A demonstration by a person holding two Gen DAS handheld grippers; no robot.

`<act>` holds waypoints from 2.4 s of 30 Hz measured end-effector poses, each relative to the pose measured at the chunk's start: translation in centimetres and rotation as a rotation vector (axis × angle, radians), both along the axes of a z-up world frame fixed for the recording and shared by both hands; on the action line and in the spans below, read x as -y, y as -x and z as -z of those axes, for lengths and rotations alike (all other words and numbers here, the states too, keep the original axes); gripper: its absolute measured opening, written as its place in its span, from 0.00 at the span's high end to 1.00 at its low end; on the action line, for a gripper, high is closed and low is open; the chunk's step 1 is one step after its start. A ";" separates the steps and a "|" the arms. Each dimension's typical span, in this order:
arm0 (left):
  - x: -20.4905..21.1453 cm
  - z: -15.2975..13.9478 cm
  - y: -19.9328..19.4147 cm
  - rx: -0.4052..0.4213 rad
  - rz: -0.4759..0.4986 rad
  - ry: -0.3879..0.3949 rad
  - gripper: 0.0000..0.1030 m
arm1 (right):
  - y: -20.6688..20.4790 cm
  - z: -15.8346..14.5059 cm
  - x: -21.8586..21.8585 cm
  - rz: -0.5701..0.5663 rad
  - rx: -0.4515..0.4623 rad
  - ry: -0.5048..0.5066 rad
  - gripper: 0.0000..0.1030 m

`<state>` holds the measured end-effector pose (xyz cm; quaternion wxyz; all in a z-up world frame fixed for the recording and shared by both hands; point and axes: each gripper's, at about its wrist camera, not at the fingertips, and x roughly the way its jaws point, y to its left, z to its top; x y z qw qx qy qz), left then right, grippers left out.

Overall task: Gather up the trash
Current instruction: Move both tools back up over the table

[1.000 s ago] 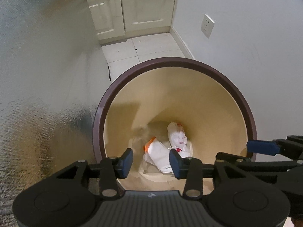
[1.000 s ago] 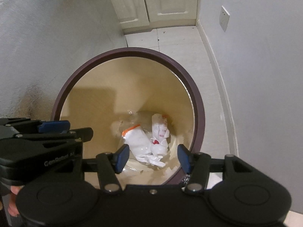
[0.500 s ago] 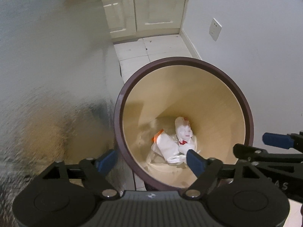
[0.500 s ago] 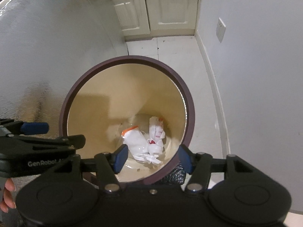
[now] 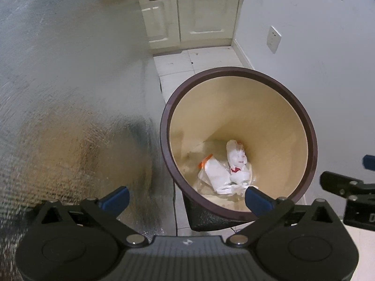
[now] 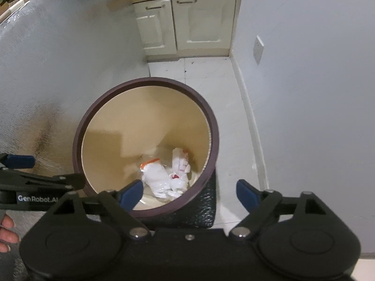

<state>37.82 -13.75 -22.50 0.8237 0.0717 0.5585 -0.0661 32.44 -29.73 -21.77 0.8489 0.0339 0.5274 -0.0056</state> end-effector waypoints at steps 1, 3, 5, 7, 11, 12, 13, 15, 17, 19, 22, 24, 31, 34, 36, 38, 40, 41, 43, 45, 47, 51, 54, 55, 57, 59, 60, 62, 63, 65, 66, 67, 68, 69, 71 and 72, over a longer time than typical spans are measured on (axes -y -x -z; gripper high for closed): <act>-0.1 0.0 0.2 -0.001 0.000 0.000 0.00 | 0.2 -0.1 0.0 -0.001 0.006 0.007 0.04; -0.1 0.0 0.5 -0.008 0.000 0.003 0.00 | 0.7 -0.3 0.2 0.001 0.017 0.013 0.01; -0.1 -0.1 1.1 -0.008 -0.001 0.003 0.00 | 1.2 -0.5 0.4 0.008 0.026 0.012 0.00; -0.3 -0.4 1.6 -0.005 -0.004 0.002 0.00 | 1.6 -0.7 0.5 0.017 0.032 0.012 0.00; -0.4 -1.0 2.6 0.008 -0.010 0.015 0.00 | 2.7 -1.1 0.8 0.028 0.043 0.020 0.00; -0.5 -1.3 2.9 0.012 -0.011 0.019 0.00 | 3.0 -1.2 0.9 0.029 0.048 0.020 0.00; -0.5 -1.5 3.2 0.016 -0.012 0.023 0.00 | 3.3 -1.4 0.9 0.028 0.052 0.020 0.00; -0.5 -2.0 3.7 0.026 -0.009 0.031 0.00 | 3.9 -1.8 1.2 0.029 0.064 0.018 0.00; -0.4 -2.8 4.4 0.041 -0.004 0.041 0.00 | 4.6 -2.1 1.4 0.035 0.075 0.021 0.00; -0.6 -3.7 5.1 0.056 0.001 0.059 0.00 | 5.3 -2.6 1.6 0.041 0.088 0.025 0.00; -0.6 -5.2 6.1 0.093 0.012 0.068 0.00 | 6.4 -3.6 2.0 0.049 0.115 0.025 0.00; -0.5 -6.3 6.8 0.123 0.022 0.074 0.00 | 7.2 -4.4 2.4 0.052 0.140 0.027 0.00; -1.0 -10.8 9.9 0.238 0.064 0.124 0.00 | 10.3 -7.0 3.4 0.081 0.230 0.034 0.00; -1.8 -12.8 11.2 0.276 0.077 0.186 0.00 | 11.8 -8.7 3.5 0.079 0.286 0.029 0.00; -2.0 -14.1 12.3 0.303 0.091 0.217 0.00 | 12.7 -10.0 3.4 0.077 0.330 0.022 0.00; -2.1 -15.5 13.3 0.348 0.107 0.220 0.00 | 13.5 -11.3 3.3 0.071 0.368 0.018 0.00; -2.6 -16.9 14.3 0.395 0.125 0.230 0.00 | 14.4 -12.5 3.0 0.063 0.408 0.007 0.00; -2.9 -17.6 14.8 0.418 0.132 0.235 0.00 | 14.7 -13.1 2.9 0.060 0.427 0.002 0.00; -3.7 -19.2 15.6 0.471 0.144 0.240 0.00 | 15.3 -14.1 2.6 0.052 0.461 0.000 0.00; -4.7 -20.7 16.3 0.524 0.150 0.247 0.00 | 15.9 -15.2 2.2 0.040 0.498 -0.002 0.00; -5.6 -21.9 16.7 0.563 0.163 0.259 0.00 | 16.3 -16.4 1.9 0.028 0.532 -0.017 0.00; -8.1 -24.3 17.5 0.630 0.157 0.283 0.00 | 16.7 -19.0 0.5 -0.025 0.604 -0.051 0.00; -10.5 -26.0 18.0 0.695 0.129 0.289 0.00 | 16.7 -20.7 -1.1 -0.076 0.666 -0.040 0.00; -11.3 -26.6 18.2 0.716 0.118 0.288 0.00 | 16.5 -21.3 -1.7 -0.088 0.683 -0.036 0.00; -12.8 -27.7 18.4 0.746 0.102 0.285 0.00 | 16.1 -22.3 -2.8 -0.111 0.711 -0.034 0.00; -14.5 -29.0 18.7 0.771 0.086 0.282 0.00 | 15.8 -23.2 -3.9 -0.137 0.734 -0.037 0.00; -15.2 -29.5 19.0 0.782 0.080 0.279 0.00 | 15.7 -23.5 -4.5 -0.153 0.745 -0.039 0.00; -16.8 -30.9 19.6 0.803 0.068 0.265 0.00 | 15.2 -24.3 -5.7 -0.186 0.764 -0.043 0.00; -17.4 -31.4 19.9 0.811 0.067 0.257 0.00 | 15.0 -24.5 -6.3 -0.201 0.771 -0.046 0.00; -19.0 -32.6 20.8 0.835 0.066 0.233 0.00 | 14.4 -25.0 -7.7 -0.233 0.785 -0.052 0.00; -19.7 -33.1 20.9 0.842 0.064 0.221 0.00 | 14.2 -25.2 -8.3 -0.247 0.791 -0.054 0.00; -20.5 -33.5 21.0 0.849 0.059 0.204 0.00 | 13.8 -25.4 -9.1 -0.265 0.797 -0.058 0.00; -21.1 -33.9 21.0 0.855 0.051 0.186 0.00 | 13.8 -25.6 -9.7 -0.278 0.801 -0.061 0.00; -21.8 -34.2 21.1 0.858 0.045 0.169 0.00 | 13.5 -25.8 -10.4 -0.295 0.805 -0.066 0.00; -23.4 -34.9 21.0 0.863 0.037 0.143 0.00 | 13.1 -26.2 -11.6 -0.327 0.809 -0.076 0.00; -24.1 -35.2 21.0 0.864 0.032 0.135 0.00 | 12.8 -26.3 -12.2 -0.340 0.811 -0.079 0.00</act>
